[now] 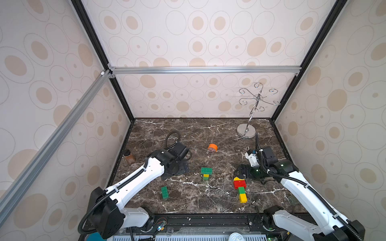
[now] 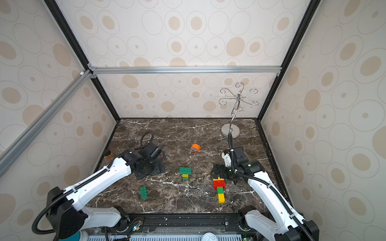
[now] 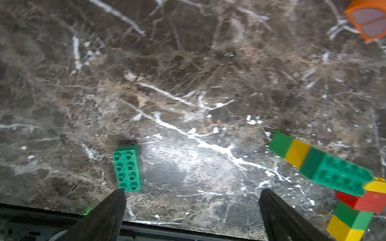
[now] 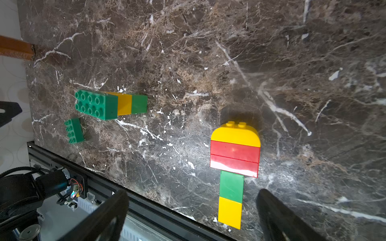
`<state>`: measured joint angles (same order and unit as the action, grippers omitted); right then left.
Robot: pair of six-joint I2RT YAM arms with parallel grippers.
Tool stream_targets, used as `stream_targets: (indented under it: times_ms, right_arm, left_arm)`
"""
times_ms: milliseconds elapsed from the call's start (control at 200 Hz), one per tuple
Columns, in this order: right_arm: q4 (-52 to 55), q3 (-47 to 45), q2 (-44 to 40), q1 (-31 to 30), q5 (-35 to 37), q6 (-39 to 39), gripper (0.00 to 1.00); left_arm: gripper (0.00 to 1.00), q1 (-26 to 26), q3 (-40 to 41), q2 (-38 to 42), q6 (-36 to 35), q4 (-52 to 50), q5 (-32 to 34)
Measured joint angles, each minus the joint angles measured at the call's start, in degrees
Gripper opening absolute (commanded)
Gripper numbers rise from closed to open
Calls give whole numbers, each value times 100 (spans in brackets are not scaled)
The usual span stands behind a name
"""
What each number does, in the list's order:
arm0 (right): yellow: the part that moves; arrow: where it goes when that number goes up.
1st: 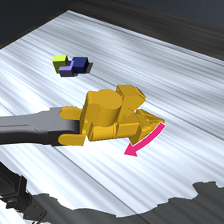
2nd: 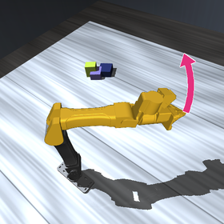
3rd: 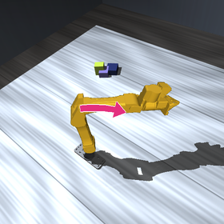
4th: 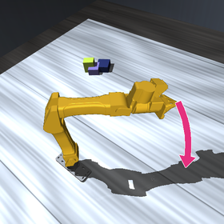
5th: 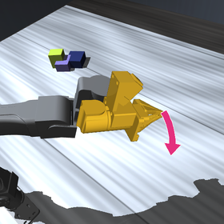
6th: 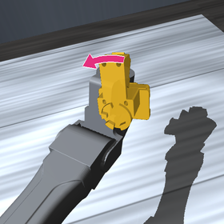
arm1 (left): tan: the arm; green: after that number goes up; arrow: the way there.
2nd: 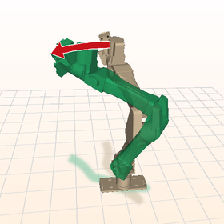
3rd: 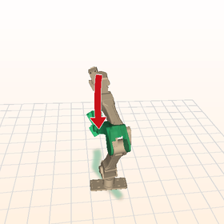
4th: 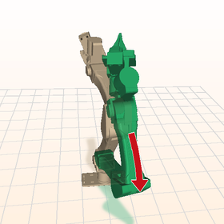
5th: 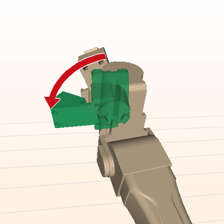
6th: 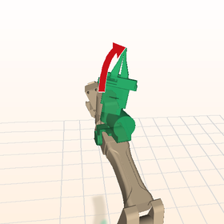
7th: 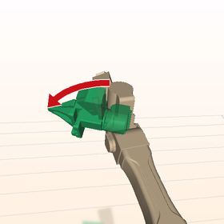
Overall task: Assemble an ice cream with lego
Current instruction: Assemble the lego brick with the lego brick.
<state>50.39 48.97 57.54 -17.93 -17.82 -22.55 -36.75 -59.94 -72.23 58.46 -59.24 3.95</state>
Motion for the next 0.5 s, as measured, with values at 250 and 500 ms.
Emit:
stream_targets:
  times_ms: [250, 500]
  right_arm:
    - [48, 98, 61, 2, -17, 17, 98]
    - [118, 181, 63, 2, -17, 61, 99]
  left_arm:
    - [100, 284, 1547, 914, 52, 354, -264]
    - [100, 621, 2470, 1694, 66, 743, -603]
